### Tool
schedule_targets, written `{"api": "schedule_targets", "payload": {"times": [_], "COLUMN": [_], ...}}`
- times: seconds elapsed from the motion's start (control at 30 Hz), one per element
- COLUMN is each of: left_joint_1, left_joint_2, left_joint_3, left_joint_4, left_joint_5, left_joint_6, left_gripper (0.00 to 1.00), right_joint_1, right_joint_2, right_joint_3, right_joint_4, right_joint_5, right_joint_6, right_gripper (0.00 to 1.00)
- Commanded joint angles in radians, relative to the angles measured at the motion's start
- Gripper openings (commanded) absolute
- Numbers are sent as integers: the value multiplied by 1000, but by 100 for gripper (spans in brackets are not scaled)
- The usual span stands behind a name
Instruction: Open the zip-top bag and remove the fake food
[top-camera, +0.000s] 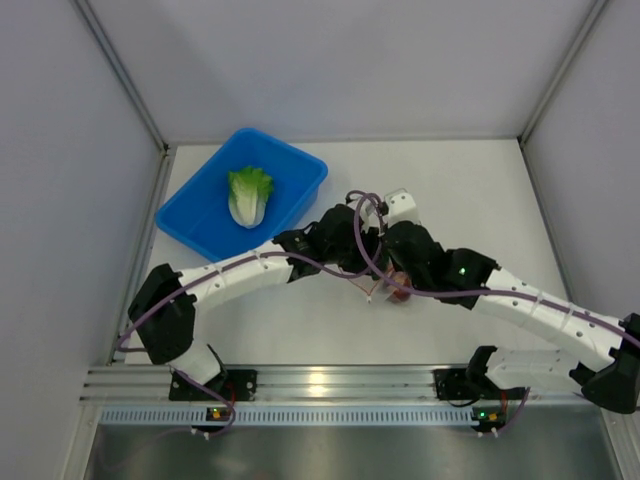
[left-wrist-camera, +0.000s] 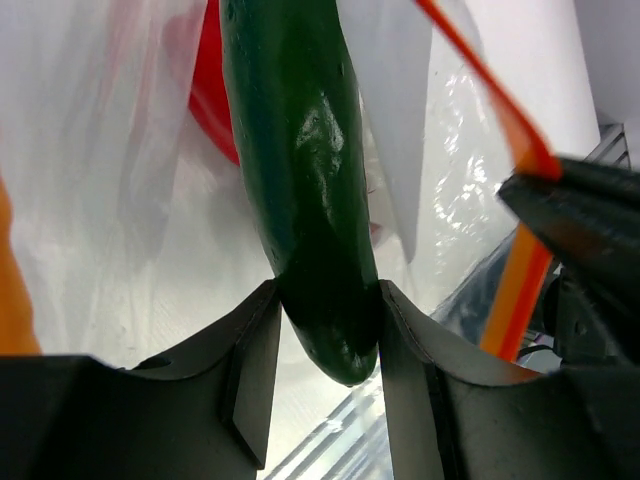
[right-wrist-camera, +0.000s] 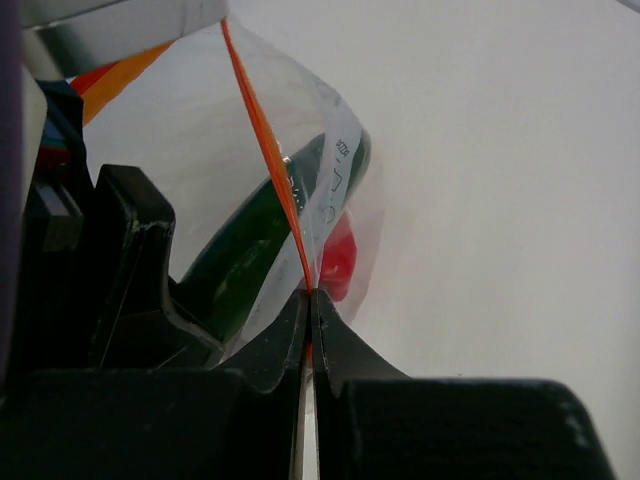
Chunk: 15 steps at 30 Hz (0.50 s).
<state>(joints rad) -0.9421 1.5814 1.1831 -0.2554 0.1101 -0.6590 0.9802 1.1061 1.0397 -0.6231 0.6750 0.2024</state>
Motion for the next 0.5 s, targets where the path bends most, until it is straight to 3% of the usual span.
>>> {"api": "schedule_targets", "payload": {"times": [0.0, 0.47], "left_joint_1": [8, 23], "left_joint_2": [12, 97], "left_joint_3": [93, 184], "left_joint_4": [27, 1], "left_joint_5": [-26, -40], "left_joint_6": [-7, -77], "left_gripper": [0, 0], "right_joint_1": [29, 72], "right_joint_2": [8, 49], "right_joint_3": [-12, 6], "right_joint_4": [45, 97], "right_joint_5": [-44, -40], "right_joint_6": [9, 103], "right_gripper": [0, 0]}}
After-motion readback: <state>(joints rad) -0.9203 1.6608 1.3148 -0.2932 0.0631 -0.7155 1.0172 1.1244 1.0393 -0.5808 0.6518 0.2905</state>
